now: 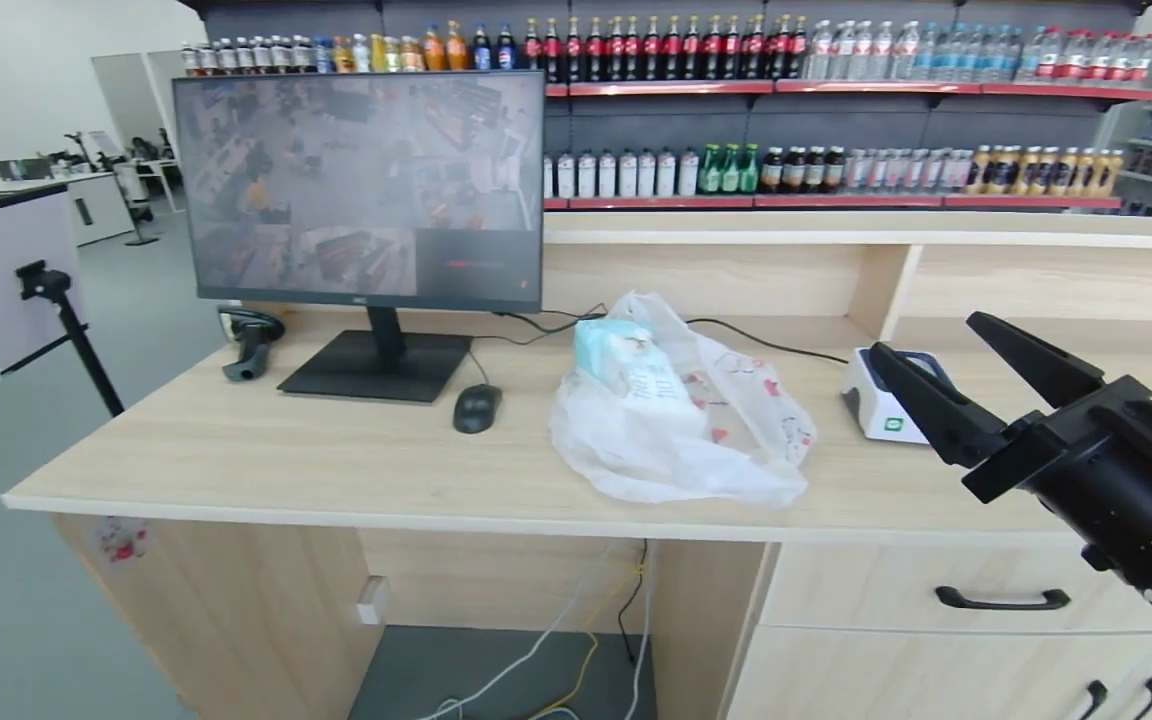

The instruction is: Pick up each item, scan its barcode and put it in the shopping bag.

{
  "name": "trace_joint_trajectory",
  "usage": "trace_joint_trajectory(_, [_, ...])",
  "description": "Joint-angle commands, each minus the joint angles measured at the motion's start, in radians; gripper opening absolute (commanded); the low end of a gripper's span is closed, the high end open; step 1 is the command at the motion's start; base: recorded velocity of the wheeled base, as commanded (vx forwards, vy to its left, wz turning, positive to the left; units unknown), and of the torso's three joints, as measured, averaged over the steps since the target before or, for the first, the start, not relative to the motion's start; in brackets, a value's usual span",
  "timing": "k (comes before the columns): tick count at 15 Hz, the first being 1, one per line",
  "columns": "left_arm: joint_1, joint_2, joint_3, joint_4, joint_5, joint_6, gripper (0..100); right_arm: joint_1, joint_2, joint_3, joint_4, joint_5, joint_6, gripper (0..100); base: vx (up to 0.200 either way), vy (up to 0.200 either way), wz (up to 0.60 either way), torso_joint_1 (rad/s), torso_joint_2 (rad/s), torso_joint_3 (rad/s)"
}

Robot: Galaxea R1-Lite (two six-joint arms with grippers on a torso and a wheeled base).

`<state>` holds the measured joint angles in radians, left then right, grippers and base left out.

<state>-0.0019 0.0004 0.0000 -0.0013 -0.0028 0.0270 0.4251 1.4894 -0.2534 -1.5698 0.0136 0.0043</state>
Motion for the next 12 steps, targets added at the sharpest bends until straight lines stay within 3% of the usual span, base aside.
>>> trace_joint_trajectory(1, [0.0,0.0,0.0,0.0,0.0,-0.001,100,0.0,-0.003,0.0,-0.001,0.0,0.0,100,0.0,-0.2,-0.6,0.002,0.01,0.002])
trace_joint_trajectory(12, [0.002,0.0,0.0,0.001,0.0,-0.002,100,-0.069,0.014,0.025,-0.001,-0.009,0.0,100,0.0,-0.2,0.0,0.001,0.0,0.002])
